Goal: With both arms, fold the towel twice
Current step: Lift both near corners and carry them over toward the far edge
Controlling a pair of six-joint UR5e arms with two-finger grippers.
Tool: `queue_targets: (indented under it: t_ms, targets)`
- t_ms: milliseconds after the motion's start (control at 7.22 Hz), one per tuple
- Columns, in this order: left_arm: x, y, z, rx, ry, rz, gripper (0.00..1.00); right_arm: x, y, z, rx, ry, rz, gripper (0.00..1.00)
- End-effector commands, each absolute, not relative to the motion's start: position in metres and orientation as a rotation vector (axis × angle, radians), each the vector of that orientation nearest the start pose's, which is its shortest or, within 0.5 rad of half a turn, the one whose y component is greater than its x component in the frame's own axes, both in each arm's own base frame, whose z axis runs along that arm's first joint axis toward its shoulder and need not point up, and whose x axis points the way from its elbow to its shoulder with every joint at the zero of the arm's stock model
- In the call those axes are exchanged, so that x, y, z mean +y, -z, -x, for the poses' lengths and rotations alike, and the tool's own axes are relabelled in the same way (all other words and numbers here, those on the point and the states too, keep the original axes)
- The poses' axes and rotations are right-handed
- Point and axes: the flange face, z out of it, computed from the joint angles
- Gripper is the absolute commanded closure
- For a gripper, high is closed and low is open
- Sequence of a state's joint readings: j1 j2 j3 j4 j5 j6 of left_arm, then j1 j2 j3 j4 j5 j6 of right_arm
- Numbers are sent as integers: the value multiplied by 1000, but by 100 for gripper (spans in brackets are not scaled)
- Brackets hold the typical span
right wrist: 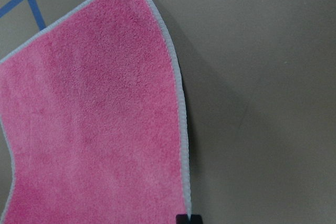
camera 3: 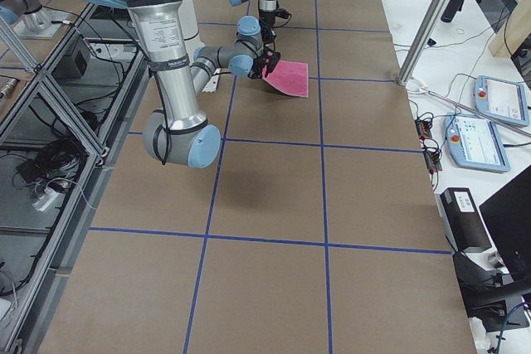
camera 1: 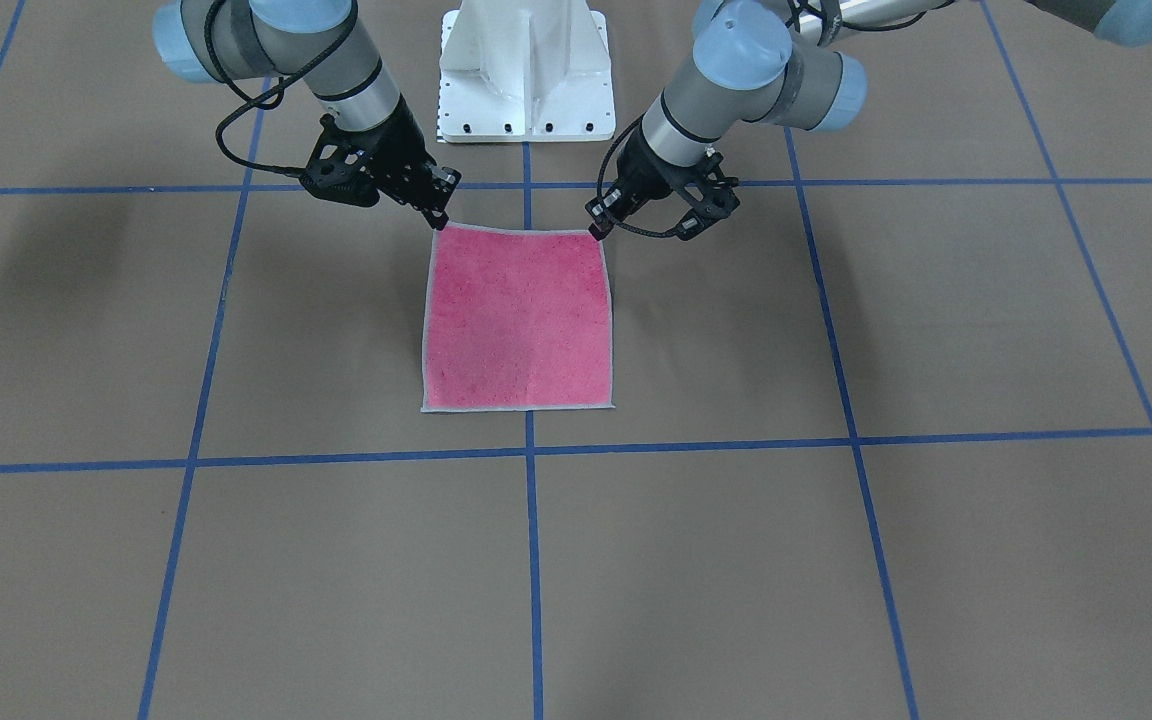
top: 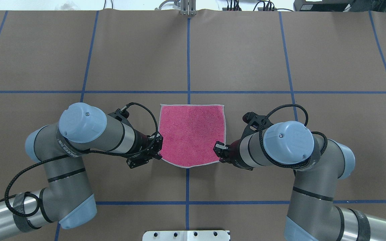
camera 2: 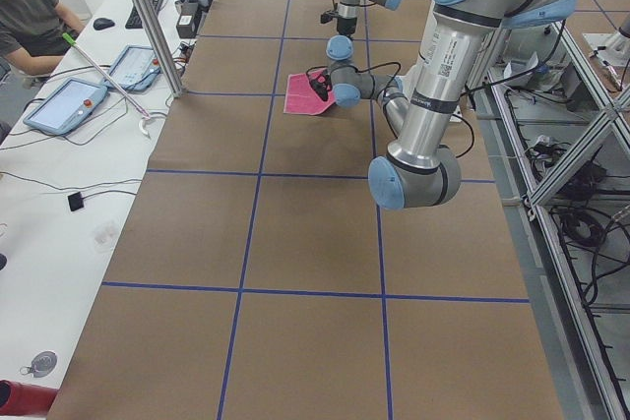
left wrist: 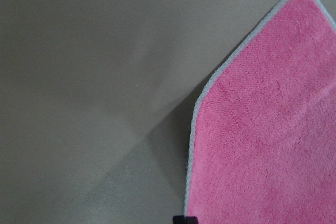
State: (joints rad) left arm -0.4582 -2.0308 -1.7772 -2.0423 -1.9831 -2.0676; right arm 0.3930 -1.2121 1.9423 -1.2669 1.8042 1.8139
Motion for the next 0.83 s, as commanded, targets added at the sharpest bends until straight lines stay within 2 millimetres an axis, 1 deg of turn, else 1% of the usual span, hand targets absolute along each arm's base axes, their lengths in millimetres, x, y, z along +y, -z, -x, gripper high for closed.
queue_targets:
  t_ms: [0, 138, 277, 415, 554, 692]
  targets:
    - [-393, -247, -510, 1136, 648, 356, 100, -360, -264, 472, -1050, -505, 141, 100]
    - [-406, -248, -506, 1138, 655, 337, 100, -381, -262, 472, -1047, -521, 169, 100]
    - [-418, -248, -506, 1135, 663, 322, 100, -395, -269, 480, -1023, -558, 181, 100]
    - [-434, -241, -505, 1142, 681, 309, 100, -407, -268, 486, -1017, -585, 205, 100]
    - [-446, -242, -507, 1134, 696, 304, 100, -416, -264, 489, -1018, -586, 225, 99]
    - [-457, -240, -508, 1133, 709, 296, 100, -431, -269, 491, -1004, -603, 239, 99]
